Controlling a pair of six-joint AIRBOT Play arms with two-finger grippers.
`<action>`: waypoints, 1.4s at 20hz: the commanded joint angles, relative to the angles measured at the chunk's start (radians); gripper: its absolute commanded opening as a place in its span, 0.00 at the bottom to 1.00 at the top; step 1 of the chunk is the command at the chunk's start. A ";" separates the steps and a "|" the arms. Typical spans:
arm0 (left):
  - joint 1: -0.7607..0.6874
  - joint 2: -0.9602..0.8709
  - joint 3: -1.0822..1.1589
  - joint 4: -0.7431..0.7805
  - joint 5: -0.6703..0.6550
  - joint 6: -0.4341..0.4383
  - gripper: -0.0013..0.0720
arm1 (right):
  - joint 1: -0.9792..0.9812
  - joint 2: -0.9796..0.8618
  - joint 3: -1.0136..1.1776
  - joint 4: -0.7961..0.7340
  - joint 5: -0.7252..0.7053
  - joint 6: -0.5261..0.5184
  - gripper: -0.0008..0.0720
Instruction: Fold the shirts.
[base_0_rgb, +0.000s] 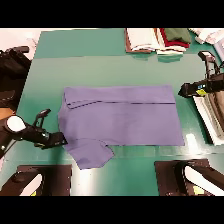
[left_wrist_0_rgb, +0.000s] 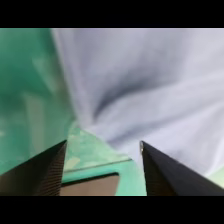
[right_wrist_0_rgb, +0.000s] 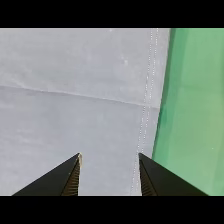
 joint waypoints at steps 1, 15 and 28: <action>-0.131 0.028 -0.076 -0.054 0.037 -0.069 0.75 | 0.000 0.008 -0.006 0.000 -0.001 0.000 0.57; -0.383 0.027 -0.112 -0.039 0.287 -0.283 0.75 | 0.000 0.008 -0.006 0.000 0.036 0.000 0.57; -0.383 0.028 0.052 0.009 0.233 -0.172 0.05 | -0.140 0.073 -0.305 -0.104 0.180 -0.028 0.58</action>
